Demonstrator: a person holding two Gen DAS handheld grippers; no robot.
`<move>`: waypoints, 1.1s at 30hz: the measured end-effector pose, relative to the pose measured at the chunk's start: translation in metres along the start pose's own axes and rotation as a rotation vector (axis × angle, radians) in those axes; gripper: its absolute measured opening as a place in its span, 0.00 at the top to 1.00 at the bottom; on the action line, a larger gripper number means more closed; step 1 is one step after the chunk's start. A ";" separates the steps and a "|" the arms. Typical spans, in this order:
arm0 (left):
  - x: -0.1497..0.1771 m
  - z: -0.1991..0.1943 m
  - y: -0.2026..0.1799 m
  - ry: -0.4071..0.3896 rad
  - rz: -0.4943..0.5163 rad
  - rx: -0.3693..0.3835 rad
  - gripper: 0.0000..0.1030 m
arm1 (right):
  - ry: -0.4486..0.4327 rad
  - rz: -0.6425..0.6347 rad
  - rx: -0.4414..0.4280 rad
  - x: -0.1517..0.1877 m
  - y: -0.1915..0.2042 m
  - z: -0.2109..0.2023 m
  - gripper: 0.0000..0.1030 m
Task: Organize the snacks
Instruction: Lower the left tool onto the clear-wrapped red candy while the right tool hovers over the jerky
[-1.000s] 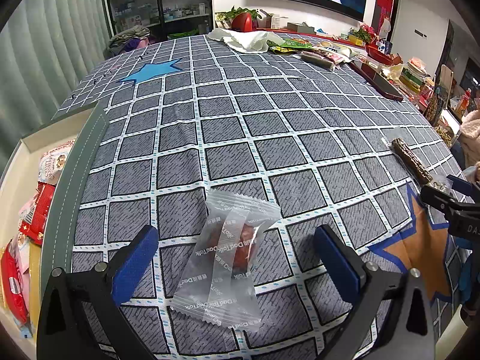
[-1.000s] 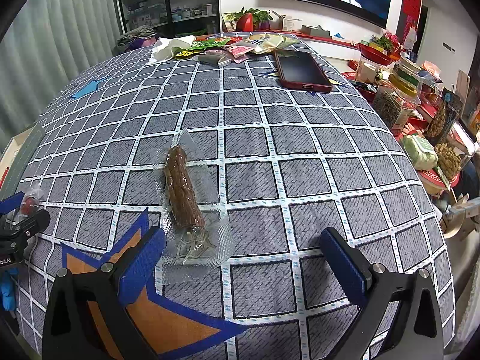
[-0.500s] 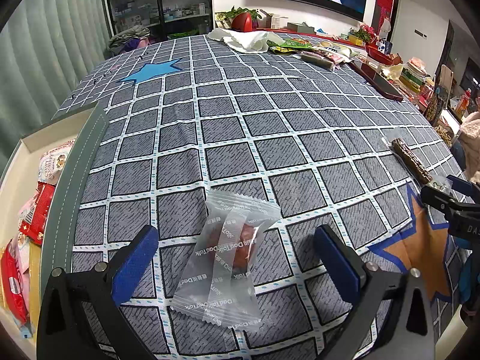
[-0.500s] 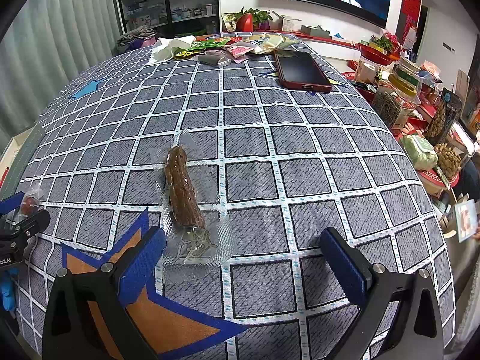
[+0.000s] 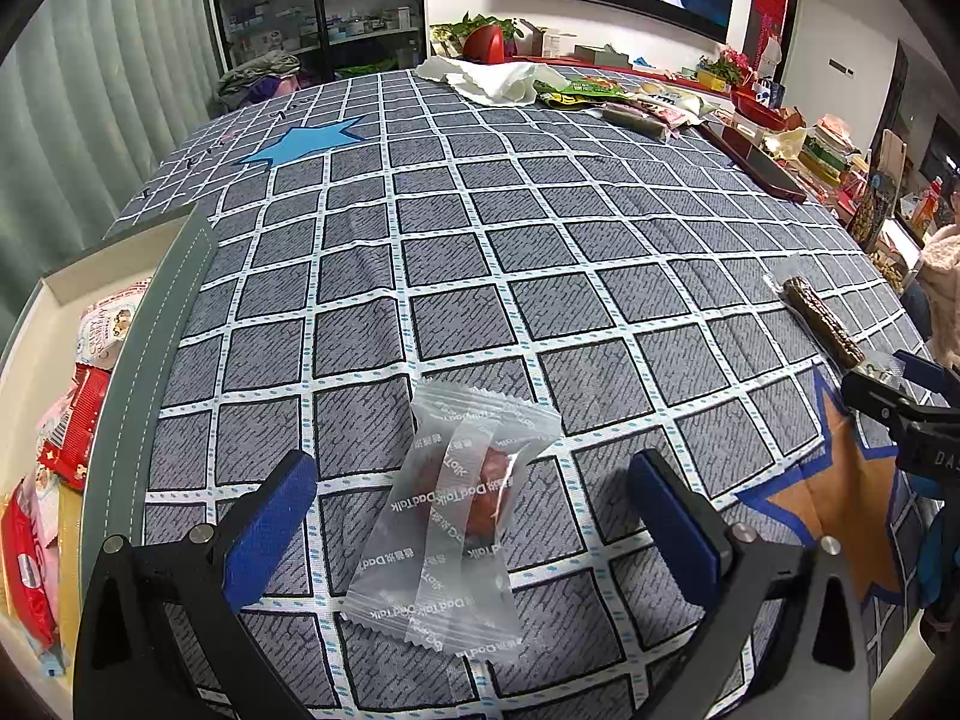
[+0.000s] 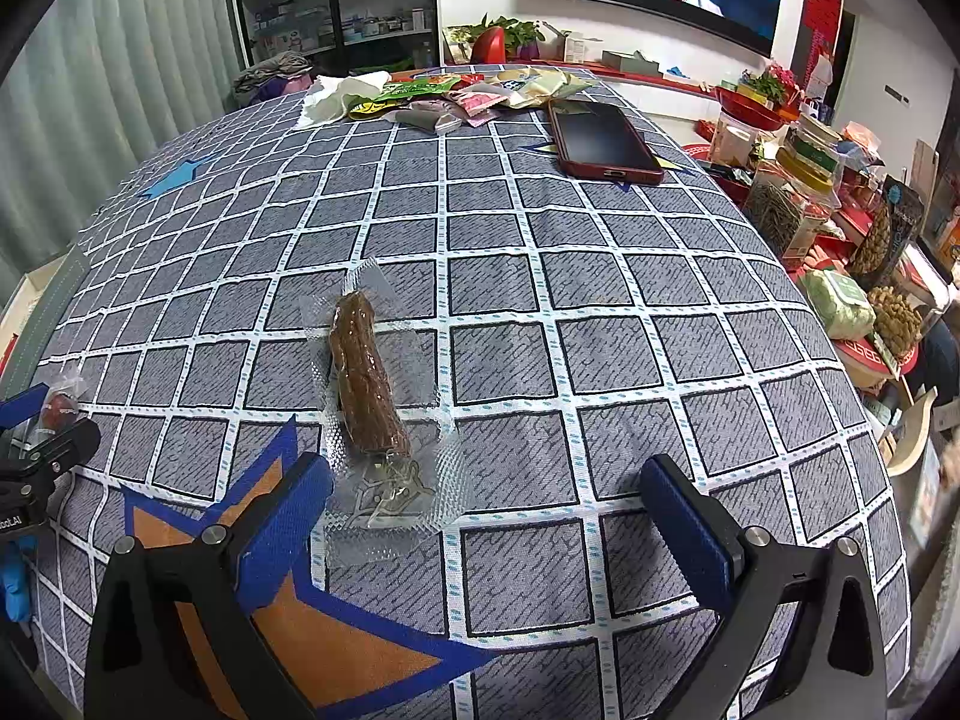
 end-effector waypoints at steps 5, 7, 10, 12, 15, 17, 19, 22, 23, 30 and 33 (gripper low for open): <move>0.000 0.000 0.000 0.000 0.000 0.000 0.00 | 0.001 0.000 0.001 0.000 0.000 0.000 0.00; 0.000 0.000 0.000 0.000 0.000 0.000 0.00 | 0.002 -0.001 0.001 0.000 0.000 0.000 0.00; 0.000 0.000 0.000 0.000 0.000 0.000 0.00 | 0.006 -0.001 -0.002 0.000 0.001 0.000 0.00; 0.000 0.000 0.000 0.000 0.000 0.000 0.00 | 0.014 -0.014 -0.010 -0.003 0.001 0.001 0.00; 0.000 0.000 0.000 0.000 0.000 0.000 0.00 | 0.030 -0.041 -0.028 -0.010 0.003 0.006 0.00; 0.000 0.000 0.000 0.000 0.000 0.000 0.00 | 0.061 -0.062 -0.046 -0.017 0.005 0.011 0.00; 0.000 0.000 0.000 0.000 0.000 0.000 0.00 | 0.097 -0.084 -0.065 -0.026 0.009 0.017 0.00; -0.001 0.000 0.001 0.000 0.000 0.000 0.00 | 0.139 -0.114 -0.090 -0.040 0.014 0.027 0.00; -0.001 0.000 0.001 0.000 0.000 0.000 0.00 | 0.148 -0.120 -0.094 -0.042 0.016 0.029 0.00; 0.001 -0.003 -0.002 -0.001 -0.002 0.003 0.06 | 0.274 -0.124 -0.106 -0.056 0.024 0.040 0.01; 0.005 -0.012 -0.013 0.004 0.048 0.036 0.30 | 0.270 -0.123 -0.106 -0.059 0.026 0.033 0.24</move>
Point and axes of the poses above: each gripper's, at about its wrist camera, not at the fingertips, and z roughly the way its jaws point, y to its left, x to its underside, the point moved 3 cm from there along z, roughly the way its jaws point, and after that the axes turned 10 degrees about -z, right-handed, at the moved point
